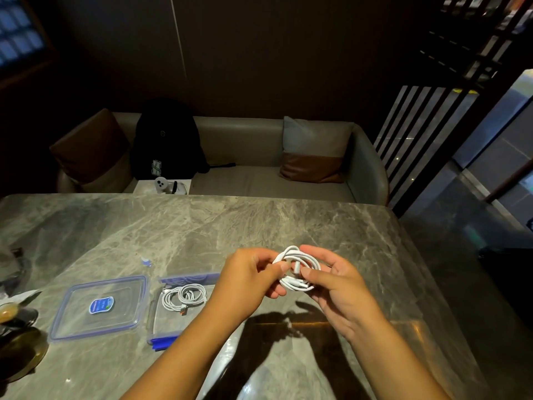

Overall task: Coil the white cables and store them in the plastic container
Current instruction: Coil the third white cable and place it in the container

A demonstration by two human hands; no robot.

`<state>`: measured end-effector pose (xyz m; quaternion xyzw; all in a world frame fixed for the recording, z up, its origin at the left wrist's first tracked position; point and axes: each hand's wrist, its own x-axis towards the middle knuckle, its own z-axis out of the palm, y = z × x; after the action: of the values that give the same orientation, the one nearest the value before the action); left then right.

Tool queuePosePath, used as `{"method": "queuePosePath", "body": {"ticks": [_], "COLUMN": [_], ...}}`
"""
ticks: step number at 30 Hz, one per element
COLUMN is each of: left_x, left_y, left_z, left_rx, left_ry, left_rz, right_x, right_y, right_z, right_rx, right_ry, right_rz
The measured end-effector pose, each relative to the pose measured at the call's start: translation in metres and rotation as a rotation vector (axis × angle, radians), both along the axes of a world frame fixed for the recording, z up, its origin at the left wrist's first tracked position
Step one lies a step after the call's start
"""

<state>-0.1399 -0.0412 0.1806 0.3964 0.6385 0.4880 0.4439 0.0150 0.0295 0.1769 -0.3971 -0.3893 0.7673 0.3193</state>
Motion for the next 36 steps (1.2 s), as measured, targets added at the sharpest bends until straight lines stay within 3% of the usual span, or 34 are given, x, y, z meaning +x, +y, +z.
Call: {"method": "queuePosePath", "body": {"ticks": [6, 12, 15, 21, 26, 31, 36], "left_x": [0.000, 0.002, 0.003, 0.004, 0.007, 0.007, 0.004], "left_y": [-0.001, 0.000, -0.001, -0.003, -0.004, -0.006, -0.006], "left_z": [0.000, 0.006, 0.009, 0.009, 0.010, 0.007, 0.004], "left_rx": [-0.002, -0.030, -0.031, -0.046, -0.064, -0.059, -0.026], "left_ry": [0.056, -0.104, -0.149, -0.187, -0.310, -0.401, -0.385], "left_rz": [-0.032, -0.015, -0.022, 0.001, 0.035, 0.070, 0.106], "right_x": [0.000, 0.002, 0.003, 0.006, 0.002, 0.002, -0.003], "right_y": [-0.003, -0.004, -0.004, -0.005, -0.012, -0.015, -0.016], "right_z": [0.000, -0.003, -0.001, 0.004, 0.005, 0.004, 0.002], "right_rx": [-0.001, 0.127, 0.278, 0.741, 0.960, 0.897, 0.608], "right_ry": [0.026, 0.116, 0.077, -0.245, -0.312, -0.326, -0.160], "right_rz": [0.042, 0.086, 0.091, -0.059, -0.156, -0.131, -0.157]}}
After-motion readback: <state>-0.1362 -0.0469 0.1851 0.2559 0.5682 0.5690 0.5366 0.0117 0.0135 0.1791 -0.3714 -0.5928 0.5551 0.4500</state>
